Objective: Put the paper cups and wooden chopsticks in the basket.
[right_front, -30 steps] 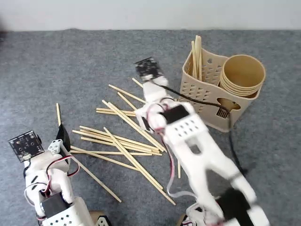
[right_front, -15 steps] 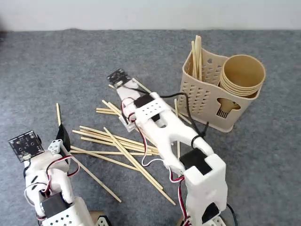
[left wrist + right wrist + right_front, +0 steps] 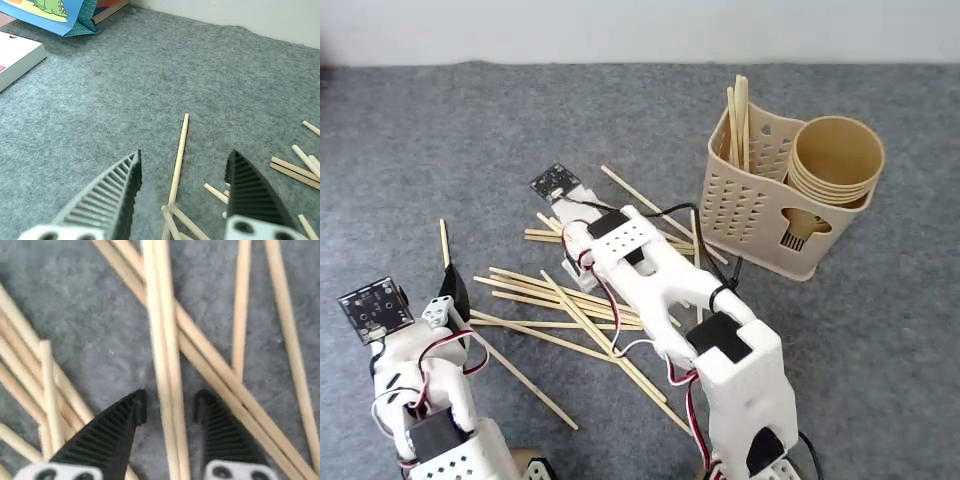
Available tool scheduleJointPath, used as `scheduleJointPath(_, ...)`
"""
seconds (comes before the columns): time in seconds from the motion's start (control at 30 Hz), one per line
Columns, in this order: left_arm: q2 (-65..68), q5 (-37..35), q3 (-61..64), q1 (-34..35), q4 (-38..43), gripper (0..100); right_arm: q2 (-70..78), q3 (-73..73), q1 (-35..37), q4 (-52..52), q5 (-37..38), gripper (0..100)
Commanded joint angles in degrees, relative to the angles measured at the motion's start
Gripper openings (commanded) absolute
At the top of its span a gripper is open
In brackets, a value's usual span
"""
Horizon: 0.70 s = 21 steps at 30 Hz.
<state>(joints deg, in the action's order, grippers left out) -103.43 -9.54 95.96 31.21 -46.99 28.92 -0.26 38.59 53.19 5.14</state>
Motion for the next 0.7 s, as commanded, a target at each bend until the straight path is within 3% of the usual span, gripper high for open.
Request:
scheduleJointPath(0.0,-0.88,0.44,-0.57,-0.26,1.32,26,0.22,-4.13,0.4,-0.31,0.62,4.4)
scheduleJointPath(0.07,-0.88,0.44,-0.57,-0.26,1.32,26,0.13,-5.1,0.31,-0.13,0.62,0.4)
scheduleJointPath(0.3,-0.88,0.44,-0.57,-0.26,1.32,26,-5.58,-5.1,0.13,5.58,0.35,0.8)
scheduleJointPath(0.67,-0.88,0.44,-0.57,-0.26,1.32,26,-30.81,2.29,-1.19,10.86,0.26,0.8)
